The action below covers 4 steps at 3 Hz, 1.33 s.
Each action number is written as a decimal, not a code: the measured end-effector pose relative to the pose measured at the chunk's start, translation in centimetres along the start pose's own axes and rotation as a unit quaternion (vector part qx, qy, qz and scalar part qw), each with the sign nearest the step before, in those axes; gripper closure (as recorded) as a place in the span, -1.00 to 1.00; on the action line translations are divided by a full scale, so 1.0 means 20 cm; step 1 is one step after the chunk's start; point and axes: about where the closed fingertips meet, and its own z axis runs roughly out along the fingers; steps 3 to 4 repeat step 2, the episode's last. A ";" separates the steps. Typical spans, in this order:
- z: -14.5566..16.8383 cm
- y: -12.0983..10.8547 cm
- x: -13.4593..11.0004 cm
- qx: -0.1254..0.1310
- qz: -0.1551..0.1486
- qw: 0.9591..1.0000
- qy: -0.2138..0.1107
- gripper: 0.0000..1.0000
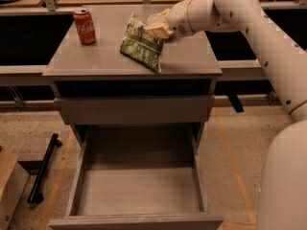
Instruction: Pick green jalapeno chip bag from middle drawer and place on counter
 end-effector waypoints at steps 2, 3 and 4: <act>0.01 -0.02 0.03 0.009 0.002 1.000 0.000 -1.00; 0.01 -0.02 0.03 0.009 0.002 1.000 0.000 -1.00; 0.01 -0.02 0.03 0.009 0.002 1.000 0.000 -1.00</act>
Offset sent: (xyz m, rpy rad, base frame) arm 0.0041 -0.0044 -0.0037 0.0042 -0.0057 -0.0170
